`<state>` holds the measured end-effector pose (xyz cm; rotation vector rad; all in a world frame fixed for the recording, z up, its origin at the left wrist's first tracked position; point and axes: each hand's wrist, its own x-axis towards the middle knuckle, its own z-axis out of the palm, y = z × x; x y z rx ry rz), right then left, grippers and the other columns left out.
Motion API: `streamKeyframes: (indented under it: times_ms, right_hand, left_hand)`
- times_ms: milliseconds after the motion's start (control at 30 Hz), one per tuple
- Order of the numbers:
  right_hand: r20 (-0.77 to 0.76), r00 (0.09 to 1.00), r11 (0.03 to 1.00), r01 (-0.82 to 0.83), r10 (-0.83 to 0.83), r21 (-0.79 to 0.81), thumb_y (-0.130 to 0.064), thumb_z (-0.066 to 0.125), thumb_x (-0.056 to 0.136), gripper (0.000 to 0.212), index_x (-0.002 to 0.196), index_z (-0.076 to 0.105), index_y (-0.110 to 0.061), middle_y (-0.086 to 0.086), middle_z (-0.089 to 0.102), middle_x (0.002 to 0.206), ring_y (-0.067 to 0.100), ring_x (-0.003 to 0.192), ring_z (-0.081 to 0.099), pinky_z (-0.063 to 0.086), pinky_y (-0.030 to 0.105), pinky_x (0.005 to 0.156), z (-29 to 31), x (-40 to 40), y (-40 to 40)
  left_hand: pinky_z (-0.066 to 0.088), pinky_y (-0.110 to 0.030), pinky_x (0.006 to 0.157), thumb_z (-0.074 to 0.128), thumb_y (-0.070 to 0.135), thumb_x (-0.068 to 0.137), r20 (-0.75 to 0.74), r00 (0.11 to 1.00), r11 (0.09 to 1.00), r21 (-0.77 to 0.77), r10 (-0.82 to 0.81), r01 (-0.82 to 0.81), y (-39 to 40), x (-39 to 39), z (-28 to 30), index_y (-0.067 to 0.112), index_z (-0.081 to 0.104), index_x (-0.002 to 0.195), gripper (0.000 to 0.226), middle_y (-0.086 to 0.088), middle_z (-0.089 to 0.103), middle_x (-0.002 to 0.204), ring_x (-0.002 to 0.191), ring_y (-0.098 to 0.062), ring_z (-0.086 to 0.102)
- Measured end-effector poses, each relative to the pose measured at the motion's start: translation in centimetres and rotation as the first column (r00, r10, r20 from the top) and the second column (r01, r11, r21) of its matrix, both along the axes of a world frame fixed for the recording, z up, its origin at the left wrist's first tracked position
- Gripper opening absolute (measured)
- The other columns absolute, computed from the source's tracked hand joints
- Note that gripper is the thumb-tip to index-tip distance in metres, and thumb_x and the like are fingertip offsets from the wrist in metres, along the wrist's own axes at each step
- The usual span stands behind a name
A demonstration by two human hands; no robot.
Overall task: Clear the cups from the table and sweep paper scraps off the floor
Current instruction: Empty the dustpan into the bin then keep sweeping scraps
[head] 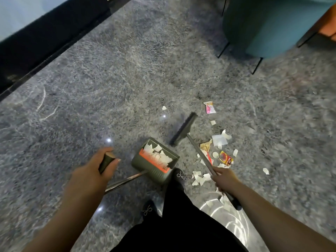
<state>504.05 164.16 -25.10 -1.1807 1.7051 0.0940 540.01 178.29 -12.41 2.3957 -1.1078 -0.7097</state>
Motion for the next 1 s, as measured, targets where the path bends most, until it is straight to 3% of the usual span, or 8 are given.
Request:
streamKeyframes:
  times_ms: [200,300,500,600,833,1000]
  right_hand:
    - [0.073,0.991,0.993,-0.112,0.11,0.031,0.001,0.047,0.088,0.048,0.129,0.058,-0.021,0.007,0.055,0.064,0.014,0.04,0.046,0.038,0.018,0.036,1.0,3.9,-9.1]
    - [0.133,0.98,0.985,-0.156,0.145,0.079,0.008,0.039,0.09,0.048,0.131,0.053,-0.013,0.009,0.052,0.063,0.011,0.035,0.042,0.034,0.016,0.036,1.3,6.3,-14.1]
    - [0.132,0.95,0.949,-0.298,0.284,0.104,0.008,0.042,0.089,0.036,0.122,0.057,0.003,0.011,0.049,0.062,0.01,0.032,0.041,0.033,0.016,0.036,0.1,10.5,-20.7]
    - [0.124,0.935,0.931,-0.347,0.333,0.117,0.006,0.045,0.09,0.031,0.118,0.059,0.001,0.012,0.053,0.065,0.016,0.042,0.046,0.036,0.019,0.037,-0.9,12.4,-23.0]
    - [0.049,0.914,0.893,-0.405,0.404,0.197,0.005,0.046,0.092,0.02,0.108,0.058,0.002,0.015,0.058,0.065,0.013,0.033,0.052,0.036,0.016,0.034,-3.8,15.4,-27.3]
    - [0.037,0.938,0.914,-0.345,0.345,0.216,0.006,0.042,0.09,0.028,0.109,0.062,0.002,0.011,0.052,0.057,0.014,0.034,0.046,0.036,0.018,0.035,-4.8,13.0,-28.3]
  left_hand:
    - [0.052,-0.037,0.062,0.066,0.042,0.086,0.039,0.998,0.998,-0.034,0.047,-0.046,-4.3,-0.6,0.2,0.043,0.053,0.112,0.029,0.0,0.065,0.071,0.062,-0.023,0.061]
    - [0.049,-0.035,0.06,0.07,0.036,0.084,0.064,0.994,0.995,-0.056,0.088,-0.084,-6.3,-1.1,0.5,0.037,0.059,0.113,0.031,-0.003,0.067,0.073,0.064,-0.028,0.064]
    - [0.045,-0.033,0.063,0.075,0.03,0.081,0.067,0.968,0.968,-0.087,0.242,-0.236,-9.0,-1.2,0.9,0.033,0.065,0.115,0.035,-0.007,0.072,0.08,0.073,-0.03,0.068]
    - [0.047,-0.034,0.063,0.076,0.031,0.081,0.074,0.962,0.961,-0.102,0.265,-0.257,-10.0,-1.3,1.2,0.039,0.062,0.112,0.035,-0.001,0.071,0.08,0.072,-0.027,0.067]
    - [0.054,-0.037,0.063,0.075,0.033,0.08,0.091,0.948,0.95,-0.1,0.306,-0.297,-12.4,-1.1,1.2,0.049,0.05,0.114,0.045,0.003,0.071,0.079,0.07,-0.023,0.068]
    - [0.047,-0.028,0.055,0.071,0.039,0.081,0.113,0.957,0.963,-0.05,0.269,-0.265,-14.1,-0.9,1.2,0.048,0.05,0.117,0.042,0.009,0.068,0.076,0.062,-0.015,0.064]
